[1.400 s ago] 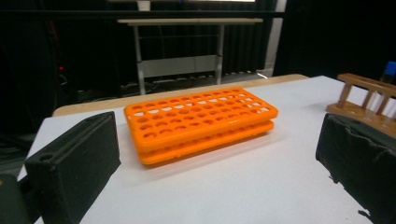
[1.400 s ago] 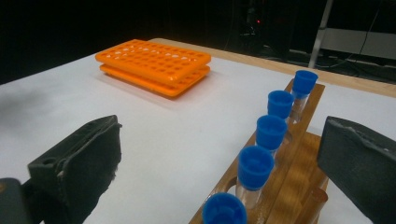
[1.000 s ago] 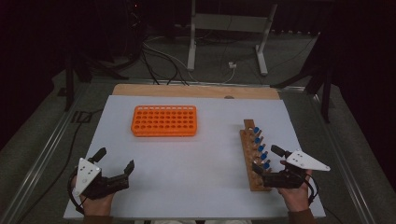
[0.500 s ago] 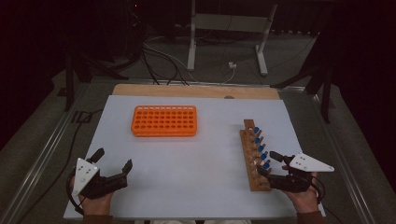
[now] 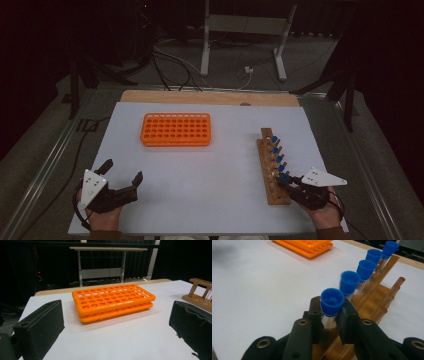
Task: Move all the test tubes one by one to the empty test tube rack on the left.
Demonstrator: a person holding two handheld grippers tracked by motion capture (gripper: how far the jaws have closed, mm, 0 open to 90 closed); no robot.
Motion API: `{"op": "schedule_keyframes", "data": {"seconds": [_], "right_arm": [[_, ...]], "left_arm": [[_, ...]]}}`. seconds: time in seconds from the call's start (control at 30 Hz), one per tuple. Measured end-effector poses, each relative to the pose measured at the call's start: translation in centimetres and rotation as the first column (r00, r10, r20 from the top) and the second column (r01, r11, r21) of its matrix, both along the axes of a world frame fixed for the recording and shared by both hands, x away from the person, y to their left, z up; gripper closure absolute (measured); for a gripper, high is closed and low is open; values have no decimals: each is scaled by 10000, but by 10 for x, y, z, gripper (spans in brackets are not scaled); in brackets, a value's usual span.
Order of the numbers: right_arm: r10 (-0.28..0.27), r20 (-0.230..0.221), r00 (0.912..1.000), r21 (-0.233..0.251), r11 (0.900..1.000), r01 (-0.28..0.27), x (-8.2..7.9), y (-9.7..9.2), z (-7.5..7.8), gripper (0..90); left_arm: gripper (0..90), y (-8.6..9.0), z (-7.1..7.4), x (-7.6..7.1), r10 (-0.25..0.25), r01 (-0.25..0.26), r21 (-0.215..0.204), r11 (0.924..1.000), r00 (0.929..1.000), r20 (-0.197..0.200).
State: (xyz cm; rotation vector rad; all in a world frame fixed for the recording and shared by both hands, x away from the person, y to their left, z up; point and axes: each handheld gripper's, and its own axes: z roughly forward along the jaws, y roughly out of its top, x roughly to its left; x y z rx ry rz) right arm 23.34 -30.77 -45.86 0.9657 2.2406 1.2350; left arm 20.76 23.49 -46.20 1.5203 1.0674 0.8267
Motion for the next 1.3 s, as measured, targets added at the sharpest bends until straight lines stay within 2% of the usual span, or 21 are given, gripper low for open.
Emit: {"op": "schedule_keyframes", "data": {"seconds": [0.13, 0.27, 0.4, 0.53, 0.6, 0.73, 0.87, 0.93, 1.03, 1.1, 1.23, 1.3], "right_arm": [[-133, -19, 9999, -71, 9999, 133, -1, 3, 4, 768], [-91, 90, 9999, -93, 9999, 92, -3, 6, 12, 769], [-76, -97, 9999, 253, 9996, 79, -2, 1, 23, 769], [-61, -94, 9999, 341, 9994, 64, -3, -3, 37, 770], [0, -28, 10000, 372, 9993, 1, -2, -4, 46, 770], [188, 36, 9998, 577, 9982, -190, 1, -5, 64, 770], [483, 144, 9987, 1036, 9934, -496, 4, -7, 79, 770], [561, 190, 9982, 1030, 9930, -578, 7, -4, 83, 770], [711, 127, 9974, 1107, 9912, -721, 13, 3, 84, 770], [738, 75, 9972, 1161, 9905, -742, 18, 8, 84, 770], [827, -26, 9966, 1298, 9882, -817, 26, 19, 82, 770], [921, -40, 9957, 1277, 9877, -908, 28, 26, 83, 770]], "left_arm": [[8, -2, -1, 1, -59, 58, -77, 10000, 9999, -83], [8, -5, 0, 3, -363, 356, -257, 9990, 9990, -266], [8, -9, 4, 5, -600, 591, -237, 9980, 9974, -400], [8, -14, 10, 7, -933, 924, -241, 9954, 9949, -379], [8, -17, 13, 10, -1485, 1468, -418, 9883, 9880, -413], [8, -29, 20, 15, -2108, 2103, -188, 9775, 9769, -341], [8, -43, 31, 22, -2955, 2958, 78, 9552, 9551, -229], [8, -51, 36, 25, -3113, 3116, 319, 9497, 9502, -144], [8, -64, 41, 33, -3319, 3324, 355, 9425, 9431, -191], [8, -73, 42, 38, -3420, 3424, 202, 9393, 9395, -206], [8, -96, 42, 45, -3621, 3630, 193, 9316, 9314, -379], [8, -107, 42, 49, -3813, 3825, 211, 9237, 9233, -474]]}}
